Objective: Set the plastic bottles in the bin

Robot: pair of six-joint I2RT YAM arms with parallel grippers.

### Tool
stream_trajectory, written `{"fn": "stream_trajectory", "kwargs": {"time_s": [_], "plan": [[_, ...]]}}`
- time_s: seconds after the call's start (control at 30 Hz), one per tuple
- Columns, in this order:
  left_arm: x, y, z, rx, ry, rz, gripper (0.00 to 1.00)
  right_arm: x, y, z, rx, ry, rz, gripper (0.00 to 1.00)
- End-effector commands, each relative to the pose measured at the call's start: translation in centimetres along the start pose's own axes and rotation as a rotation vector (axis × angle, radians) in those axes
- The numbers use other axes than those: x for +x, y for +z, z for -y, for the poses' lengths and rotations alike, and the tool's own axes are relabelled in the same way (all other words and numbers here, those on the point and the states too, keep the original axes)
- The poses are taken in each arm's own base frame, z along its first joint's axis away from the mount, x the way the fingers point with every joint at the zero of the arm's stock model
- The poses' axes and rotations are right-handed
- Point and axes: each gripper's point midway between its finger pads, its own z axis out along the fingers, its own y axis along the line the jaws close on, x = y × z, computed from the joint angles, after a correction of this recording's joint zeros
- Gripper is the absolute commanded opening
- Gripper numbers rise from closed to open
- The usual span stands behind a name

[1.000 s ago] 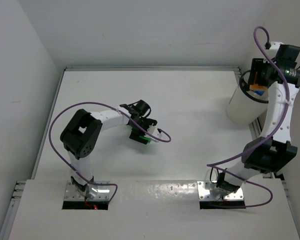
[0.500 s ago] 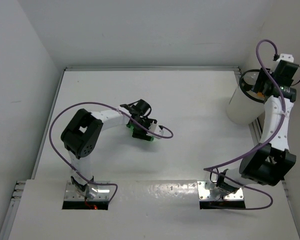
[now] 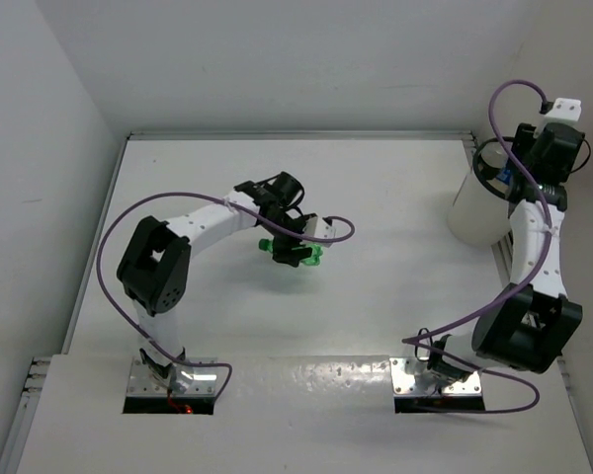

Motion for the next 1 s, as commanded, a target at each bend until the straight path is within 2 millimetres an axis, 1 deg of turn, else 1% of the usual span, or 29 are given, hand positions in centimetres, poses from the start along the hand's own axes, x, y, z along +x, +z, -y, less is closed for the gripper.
{"fn": "stream_trajectory", "kwargs": {"time_s": [0.0,0.03,0.13,0.17,0.23,0.27,0.3,0.33,0.4,0.43,0.47,0.5,0.53,0.6,0.63,0.67,0.7,0.73,0.77,0.8,0.83,0.87,0.9,0.93,0.97], "plan": [[-3.4,-2.8,0.2,-0.009,-0.026,0.101,0.05,-3.2,0.9,0.7,0.056,-0.035,0.133,0.23],[-3.5,-3.1,0.4,-0.009,-0.026,0.101,0.05,-3.1,1.1,0.5,0.057,-0.038,0.135,0.33],[-3.8,-3.4,0.5,-0.01,-0.03,0.113,0.04,-2.8,1.4,0.4,0.082,-0.057,0.121,0.58],[-4.0,-3.9,0.5,-0.017,-0.04,0.126,0.04,-2.8,1.5,0.4,0.083,-0.061,0.119,0.69],[-4.6,-4.4,0.4,-0.024,-0.037,0.144,0.03,-2.5,1.7,0.6,0.097,-0.068,0.107,0.76],[-5.0,-4.7,0.5,-0.024,-0.042,0.158,0.03,-2.6,1.6,0.7,0.099,-0.07,0.108,0.82],[-5.0,-5.1,0.1,-0.039,-0.044,0.162,0.03,-2.7,1.5,0.8,0.103,-0.074,0.11,0.85],[-5.4,-5.5,0.2,-0.04,-0.048,0.175,0.03,-2.9,1.4,0.8,0.101,-0.072,0.112,0.88],[-5.8,-6.0,-0.3,-0.053,-0.052,0.191,0.03,-2.7,1.2,0.6,0.085,-0.074,0.097,0.94],[-5.9,-6.0,-0.2,-0.047,-0.062,0.198,0.03,-2.9,1.1,0.4,0.07,-0.075,0.101,0.97],[-6.2,-6.2,-0.3,-0.052,-0.067,0.203,0.01,-2.8,0.8,0.2,0.06,-0.079,0.091,0.97],[-6.6,-7.0,-0.7,-0.065,-0.061,0.225,0.01,-3.0,0.6,0.2,0.056,-0.079,0.097,0.97],[-6.6,-7.0,-0.6,-0.064,-0.073,0.225,0.01,-3.3,-0.2,0.1,0.036,-0.068,0.098,0.97],[-7.8,-8.7,-1.1,-0.073,-0.09,0.289,0.0,-3.5,-1.2,-0.5,-0.004,-0.034,0.098,0.95],[-8.4,-9.5,-1.2,-0.077,-0.096,0.317,0.0,-4.4,-3.2,-1.9,-0.117,-0.007,0.122,0.94],[-8.9,-10.0,-1.3,-0.071,-0.115,0.345,0.0,-4.7,-4.1,-2.7,-0.169,0.004,0.133,0.91],[-10.5,-11.9,-1.9,-0.098,-0.136,0.411,0.0,-4.8,-5.3,-4.5,-0.283,0.036,0.138,0.85],[-11.6,-13.3,-2.0,-0.084,-0.158,0.489,0.0,-5.8,-7.1,-5.2,-0.347,0.048,0.169,0.84],[-12.9,-14.7,-2.6,-0.089,-0.216,0.561,0.0,-6.5,-9.7,-7.4,-0.507,0.095,0.179,0.84],[-14.1,-16.2,-2.8,-0.091,-0.227,0.62,0.0,-7.1,-12.4,-9.4,-0.66,0.109,0.197,0.83],[-15.2,-18.2,-2.5,-0.075,-0.227,0.693,0.0,-8.2,-15.5,-11.4,-0.829,0.169,0.206,0.82],[-16.0,-19.3,-2.5,-0.068,-0.242,0.736,0.0,-8.4,-17.9,-12.9,-0.98,0.181,0.204,0.82],[-17.6,-21.2,-2.1,-0.053,-0.254,0.812,0.0,-7.9,-19.4,-13.8,-1.056,0.217,0.155,0.82],[-17.9,-22.2,-2.0,-0.054,-0.262,0.844,0.0,-7.9,-20.5,-14.9,-1.135,0.242,0.126,0.82],[-18.6,-23.0,-1.5,-0.046,-0.262,0.877,0.0,-8.3,-23.7,-16.1,-1.295,0.312,0.074,0.82]]}}
